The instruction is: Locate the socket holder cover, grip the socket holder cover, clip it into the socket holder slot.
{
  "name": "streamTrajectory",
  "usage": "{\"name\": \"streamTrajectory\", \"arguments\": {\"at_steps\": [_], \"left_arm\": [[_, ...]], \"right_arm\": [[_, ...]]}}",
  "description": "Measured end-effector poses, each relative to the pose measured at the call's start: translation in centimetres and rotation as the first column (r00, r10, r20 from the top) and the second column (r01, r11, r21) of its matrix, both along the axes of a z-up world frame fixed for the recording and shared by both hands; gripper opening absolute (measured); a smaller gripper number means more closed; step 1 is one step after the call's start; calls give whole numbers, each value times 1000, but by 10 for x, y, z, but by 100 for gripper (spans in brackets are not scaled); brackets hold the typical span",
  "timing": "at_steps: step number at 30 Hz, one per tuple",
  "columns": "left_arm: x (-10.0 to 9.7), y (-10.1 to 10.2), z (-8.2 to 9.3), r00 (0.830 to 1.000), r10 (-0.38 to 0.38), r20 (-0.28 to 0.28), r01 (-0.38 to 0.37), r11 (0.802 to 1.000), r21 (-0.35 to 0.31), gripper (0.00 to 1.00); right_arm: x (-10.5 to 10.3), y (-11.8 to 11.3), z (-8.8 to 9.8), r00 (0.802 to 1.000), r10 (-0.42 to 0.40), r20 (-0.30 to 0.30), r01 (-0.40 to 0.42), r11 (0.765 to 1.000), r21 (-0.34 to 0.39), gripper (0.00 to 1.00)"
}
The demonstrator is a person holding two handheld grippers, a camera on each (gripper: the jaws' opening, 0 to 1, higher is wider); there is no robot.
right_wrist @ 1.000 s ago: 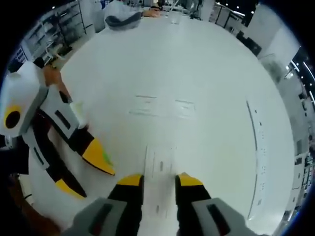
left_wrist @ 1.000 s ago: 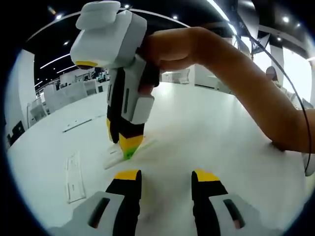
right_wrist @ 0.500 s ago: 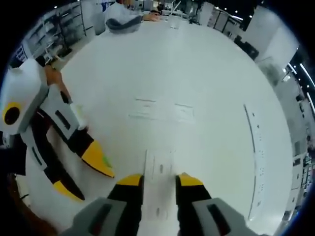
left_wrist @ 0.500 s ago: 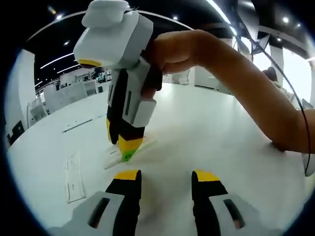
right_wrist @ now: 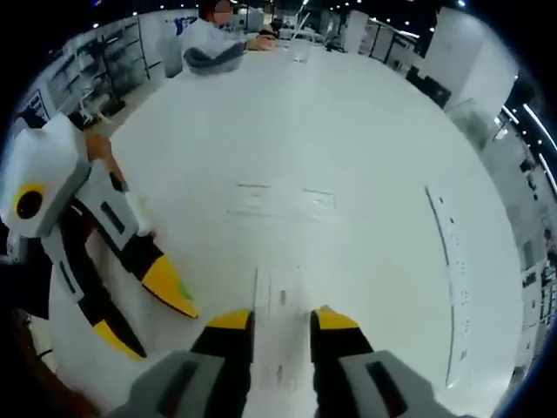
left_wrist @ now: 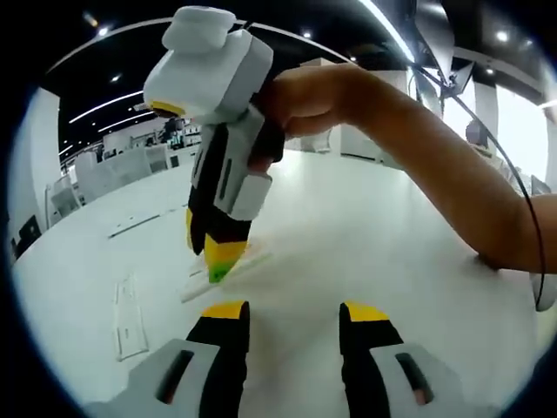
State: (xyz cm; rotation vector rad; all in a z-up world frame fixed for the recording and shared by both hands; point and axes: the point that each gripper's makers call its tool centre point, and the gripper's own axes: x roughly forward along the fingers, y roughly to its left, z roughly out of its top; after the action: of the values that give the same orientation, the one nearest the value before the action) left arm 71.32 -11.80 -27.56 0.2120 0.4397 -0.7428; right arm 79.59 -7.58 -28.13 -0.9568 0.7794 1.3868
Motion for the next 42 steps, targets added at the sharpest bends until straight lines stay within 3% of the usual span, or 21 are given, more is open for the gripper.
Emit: {"name": "streamTrajectory", "arguments": {"at_steps": [7,10,15,23,25,32,42], "left_arm": [[0,-2,1,1000,-7,-5,7,1000,-5,42],[0,-2,0,1000,-6,-10,6,1000,-10,42],[0,-2,2,1000,-6,-11,6,1000,-18,42],[1,-5,4,1000,-8,-18,8,1000,-28,42],[1,-6,5,1000,-13,-19,12,999,-31,42],[4,-3,7,1000,-5,-18,4,999,-36,41],[4,-2,12,1000,-8,-11,8,999,-42,41]], "right_arm": [[0,-8,25,999,-35,2,34,993,109,25],[-1,-7,39,998,-68,-13,69,976,206,22],[-9,-32,38,999,-53,-11,54,962,269,15],[-8,-70,27,992,-105,-63,119,952,283,13],[-9,-74,25,993,-87,-79,107,949,297,13],[-4,-75,21,993,-61,-104,91,945,313,13],[1,-75,8,992,-56,-114,86,956,281,13]]}}
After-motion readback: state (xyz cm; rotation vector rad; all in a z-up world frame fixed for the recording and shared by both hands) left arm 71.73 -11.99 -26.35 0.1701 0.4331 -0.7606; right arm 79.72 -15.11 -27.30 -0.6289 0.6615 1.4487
